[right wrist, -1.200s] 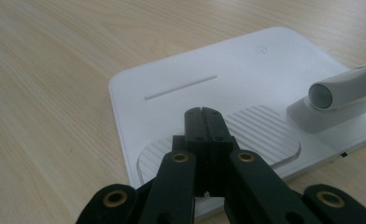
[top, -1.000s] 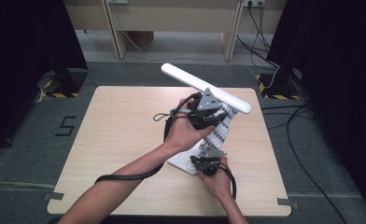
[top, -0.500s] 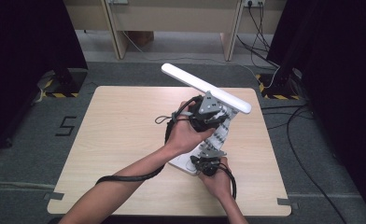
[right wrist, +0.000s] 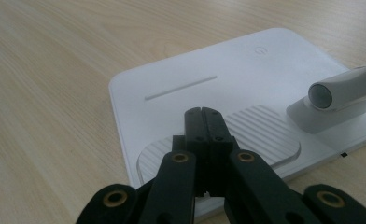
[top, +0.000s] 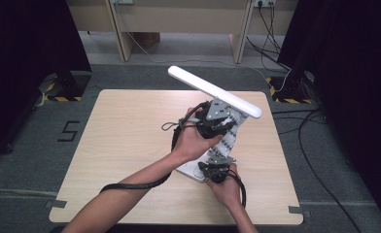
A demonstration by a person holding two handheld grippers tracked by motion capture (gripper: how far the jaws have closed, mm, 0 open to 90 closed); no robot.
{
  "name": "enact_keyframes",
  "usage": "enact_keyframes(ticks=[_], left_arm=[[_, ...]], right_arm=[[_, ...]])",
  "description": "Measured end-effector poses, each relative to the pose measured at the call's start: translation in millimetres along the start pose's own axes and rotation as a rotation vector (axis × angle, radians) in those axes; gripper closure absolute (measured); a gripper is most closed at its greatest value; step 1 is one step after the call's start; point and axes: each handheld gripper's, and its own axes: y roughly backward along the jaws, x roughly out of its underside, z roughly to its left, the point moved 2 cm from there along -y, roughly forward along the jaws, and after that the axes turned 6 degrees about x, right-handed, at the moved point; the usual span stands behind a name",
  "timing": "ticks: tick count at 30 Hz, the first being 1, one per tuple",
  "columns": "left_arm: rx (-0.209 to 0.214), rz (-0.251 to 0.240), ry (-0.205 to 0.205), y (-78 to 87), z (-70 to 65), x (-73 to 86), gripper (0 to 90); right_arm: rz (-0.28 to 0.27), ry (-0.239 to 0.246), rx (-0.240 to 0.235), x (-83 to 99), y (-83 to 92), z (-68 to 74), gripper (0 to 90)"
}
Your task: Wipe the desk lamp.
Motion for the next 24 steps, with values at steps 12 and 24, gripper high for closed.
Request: enact_keyframes(ticks=[12, 24], left_arm=[[-0.009, 0.014, 0.004, -9.4, 8.0, 14.2, 76.5], [-0.02, 0.017, 0.018, -15.8, 10.6, 25.2, 76.8]], right_arm=[[-0.006, 0.005, 0.002, 0.3, 0.0, -0.4, 90.0], [-0.005, -0.006, 0.001, 0.7, 0.1, 0.2, 90.0]])
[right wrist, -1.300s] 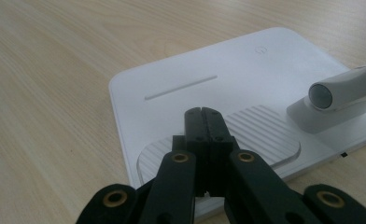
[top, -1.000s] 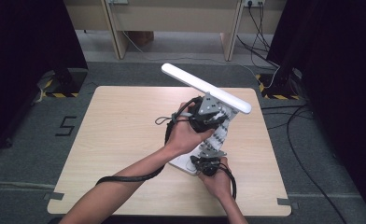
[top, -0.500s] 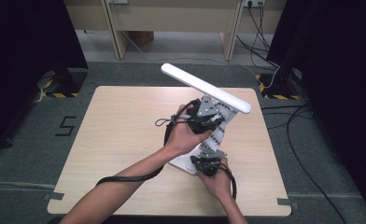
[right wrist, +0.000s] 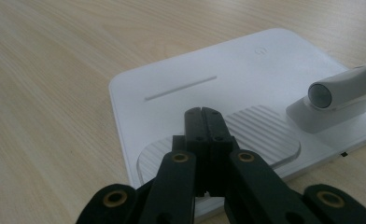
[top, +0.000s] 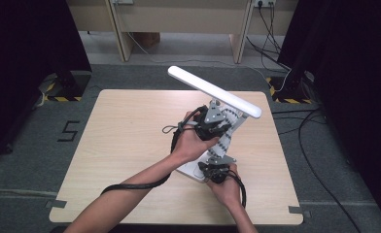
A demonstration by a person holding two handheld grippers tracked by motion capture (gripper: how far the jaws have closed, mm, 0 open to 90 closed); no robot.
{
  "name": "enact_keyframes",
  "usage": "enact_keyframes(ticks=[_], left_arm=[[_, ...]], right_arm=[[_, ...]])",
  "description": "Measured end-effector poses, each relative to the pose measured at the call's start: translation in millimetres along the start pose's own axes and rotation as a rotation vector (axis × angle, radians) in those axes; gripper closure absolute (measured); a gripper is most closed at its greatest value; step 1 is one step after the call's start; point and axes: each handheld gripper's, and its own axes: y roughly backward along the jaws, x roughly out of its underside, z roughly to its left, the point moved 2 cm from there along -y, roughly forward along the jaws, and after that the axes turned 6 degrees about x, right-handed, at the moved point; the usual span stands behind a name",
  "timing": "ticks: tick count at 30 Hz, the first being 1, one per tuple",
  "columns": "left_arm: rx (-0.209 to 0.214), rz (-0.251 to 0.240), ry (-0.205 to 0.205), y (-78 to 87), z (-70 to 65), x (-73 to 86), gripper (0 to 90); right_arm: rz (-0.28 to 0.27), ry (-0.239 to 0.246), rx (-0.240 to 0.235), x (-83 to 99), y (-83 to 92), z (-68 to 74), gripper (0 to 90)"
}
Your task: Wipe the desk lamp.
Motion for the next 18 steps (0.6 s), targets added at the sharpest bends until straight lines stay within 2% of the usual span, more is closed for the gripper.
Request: enact_keyframes(ticks=[8, 16, 18], left_arm=[[-0.005, -0.015, 0.014, -2.5, 0.5, 4.7, 77.2], [-0.018, -0.01, 0.017, -7.4, 2.5, 13.0, 77.6], [-0.019, -0.013, 0.026, -8.4, 2.9, 14.5, 77.6]], right_arm=[[0.0, -0.003, 0.0, 0.0, 0.1, 0.0, 90.0], [0.001, -0.005, -0.002, 0.3, 0.1, 0.3, 90.0], [-0.008, 0.006, 0.002, 0.1, -0.3, -0.7, 90.0]])
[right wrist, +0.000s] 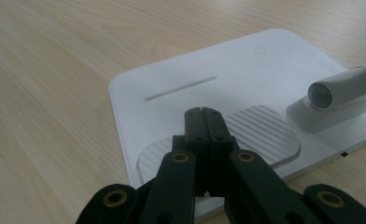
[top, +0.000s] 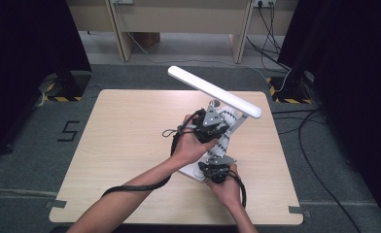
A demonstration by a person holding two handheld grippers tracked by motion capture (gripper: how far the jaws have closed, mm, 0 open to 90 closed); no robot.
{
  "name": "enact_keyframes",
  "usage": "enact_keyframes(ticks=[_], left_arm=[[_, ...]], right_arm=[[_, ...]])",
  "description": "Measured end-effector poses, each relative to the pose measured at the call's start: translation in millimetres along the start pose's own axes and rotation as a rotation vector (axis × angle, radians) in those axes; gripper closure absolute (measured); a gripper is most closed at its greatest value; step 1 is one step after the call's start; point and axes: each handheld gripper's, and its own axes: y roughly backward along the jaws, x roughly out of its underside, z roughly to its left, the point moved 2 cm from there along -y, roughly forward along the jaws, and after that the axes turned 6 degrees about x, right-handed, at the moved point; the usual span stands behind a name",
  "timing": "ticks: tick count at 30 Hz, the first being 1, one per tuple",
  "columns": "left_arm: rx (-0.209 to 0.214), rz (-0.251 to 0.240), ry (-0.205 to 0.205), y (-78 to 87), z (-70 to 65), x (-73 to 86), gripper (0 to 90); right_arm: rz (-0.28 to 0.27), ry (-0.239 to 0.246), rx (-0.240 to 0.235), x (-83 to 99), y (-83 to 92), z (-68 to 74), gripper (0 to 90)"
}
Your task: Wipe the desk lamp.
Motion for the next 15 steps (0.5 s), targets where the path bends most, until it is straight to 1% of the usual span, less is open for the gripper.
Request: enact_keyframes(ticks=[6, 11, 12, 13, 15], left_arm=[[-0.006, 0.004, -0.001, -1.5, 0.4, 2.8, 77.7], [-0.008, 0.001, 0.014, -4.5, 1.5, 7.1, 77.8], [-0.01, 0.005, 0.014, -4.7, 1.7, 7.9, 77.8], [-0.012, 0.003, 0.016, -5.3, 1.8, 8.5, 77.8], [-0.013, 0.009, 0.012, -5.7, 2.3, 9.4, 77.8]], right_arm=[[0.004, -0.007, -0.001, 0.2, 0.2, 0.5, 90.0], [0.008, -0.014, -0.004, 0.4, 0.4, 1.0, 90.0], [-0.03, 0.039, -0.001, -0.5, -2.1, -2.8, 90.0], [-0.003, -0.002, -0.003, 0.1, 0.0, 0.1, 90.0], [-0.006, 0.003, -0.003, 0.0, -0.2, -0.2, 90.0]])
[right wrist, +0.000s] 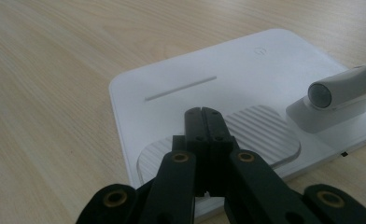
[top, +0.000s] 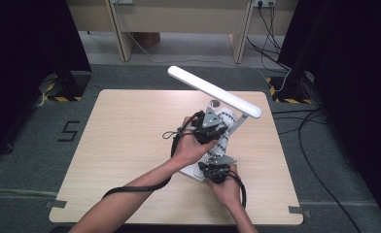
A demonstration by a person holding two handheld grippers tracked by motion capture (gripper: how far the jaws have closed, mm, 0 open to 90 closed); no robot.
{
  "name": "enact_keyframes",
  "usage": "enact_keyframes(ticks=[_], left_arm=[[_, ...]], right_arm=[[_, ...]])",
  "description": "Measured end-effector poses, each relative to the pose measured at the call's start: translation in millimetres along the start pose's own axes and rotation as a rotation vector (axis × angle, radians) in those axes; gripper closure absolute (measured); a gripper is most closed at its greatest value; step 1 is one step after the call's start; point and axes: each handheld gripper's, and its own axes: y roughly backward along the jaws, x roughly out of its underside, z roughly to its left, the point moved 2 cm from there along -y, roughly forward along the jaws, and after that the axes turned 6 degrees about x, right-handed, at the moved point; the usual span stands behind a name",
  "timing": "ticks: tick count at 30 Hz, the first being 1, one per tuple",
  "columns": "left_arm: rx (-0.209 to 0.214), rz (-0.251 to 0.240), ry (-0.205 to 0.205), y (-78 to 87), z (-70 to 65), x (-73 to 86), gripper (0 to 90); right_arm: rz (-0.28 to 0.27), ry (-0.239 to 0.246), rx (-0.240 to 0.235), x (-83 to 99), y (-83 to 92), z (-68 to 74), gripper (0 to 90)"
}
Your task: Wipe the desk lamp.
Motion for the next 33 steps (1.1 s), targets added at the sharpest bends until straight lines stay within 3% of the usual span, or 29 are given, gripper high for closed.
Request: enact_keyframes(ticks=[33], left_arm=[[-0.027, 0.01, 0.051, -15.4, 12.0, 15.4, 78.7]], right_arm=[[-0.012, 0.011, -0.002, 0.2, -0.7, -0.6, 90.0]])
